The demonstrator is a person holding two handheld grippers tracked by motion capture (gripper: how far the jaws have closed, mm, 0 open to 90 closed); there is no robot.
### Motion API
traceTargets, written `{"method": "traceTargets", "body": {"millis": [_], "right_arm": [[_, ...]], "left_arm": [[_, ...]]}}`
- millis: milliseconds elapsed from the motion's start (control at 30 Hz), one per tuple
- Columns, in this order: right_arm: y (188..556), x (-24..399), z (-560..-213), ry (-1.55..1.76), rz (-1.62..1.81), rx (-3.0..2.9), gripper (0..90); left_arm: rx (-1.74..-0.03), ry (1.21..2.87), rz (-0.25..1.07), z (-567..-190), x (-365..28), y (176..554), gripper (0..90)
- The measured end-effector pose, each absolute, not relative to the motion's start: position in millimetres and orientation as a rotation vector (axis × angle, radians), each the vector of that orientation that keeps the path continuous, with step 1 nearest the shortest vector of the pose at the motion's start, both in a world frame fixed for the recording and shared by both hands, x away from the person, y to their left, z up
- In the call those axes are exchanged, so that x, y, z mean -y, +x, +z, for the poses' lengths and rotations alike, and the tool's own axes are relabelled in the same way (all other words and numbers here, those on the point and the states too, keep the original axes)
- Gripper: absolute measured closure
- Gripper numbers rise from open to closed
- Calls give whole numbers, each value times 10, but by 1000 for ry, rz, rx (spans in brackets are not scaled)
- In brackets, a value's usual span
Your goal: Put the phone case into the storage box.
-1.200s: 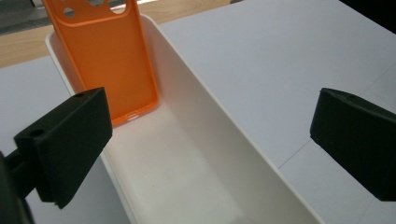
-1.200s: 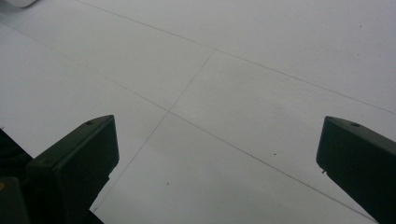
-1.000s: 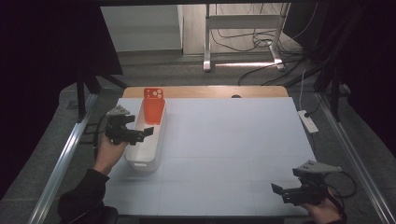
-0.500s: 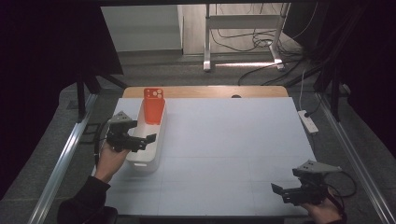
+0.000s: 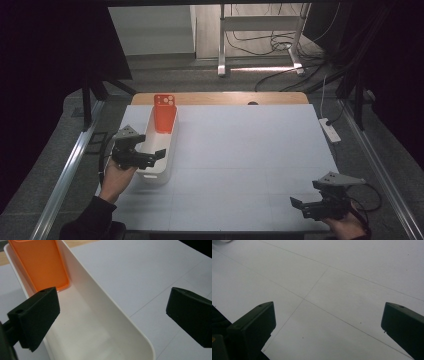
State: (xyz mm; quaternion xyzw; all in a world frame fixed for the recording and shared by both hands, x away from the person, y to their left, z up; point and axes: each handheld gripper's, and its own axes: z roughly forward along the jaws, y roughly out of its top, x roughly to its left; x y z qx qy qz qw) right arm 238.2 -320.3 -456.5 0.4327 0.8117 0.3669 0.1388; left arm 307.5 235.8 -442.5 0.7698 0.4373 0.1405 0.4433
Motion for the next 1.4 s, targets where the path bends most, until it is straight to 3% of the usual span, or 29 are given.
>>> {"method": "traceTargets", "body": {"millis": [1400], "right_arm": [[2378,3191,-4565,1241,1057,-2352,0]], "left_arm": [[-1098,1930,391,-4476,-2406,2539,0]]}}
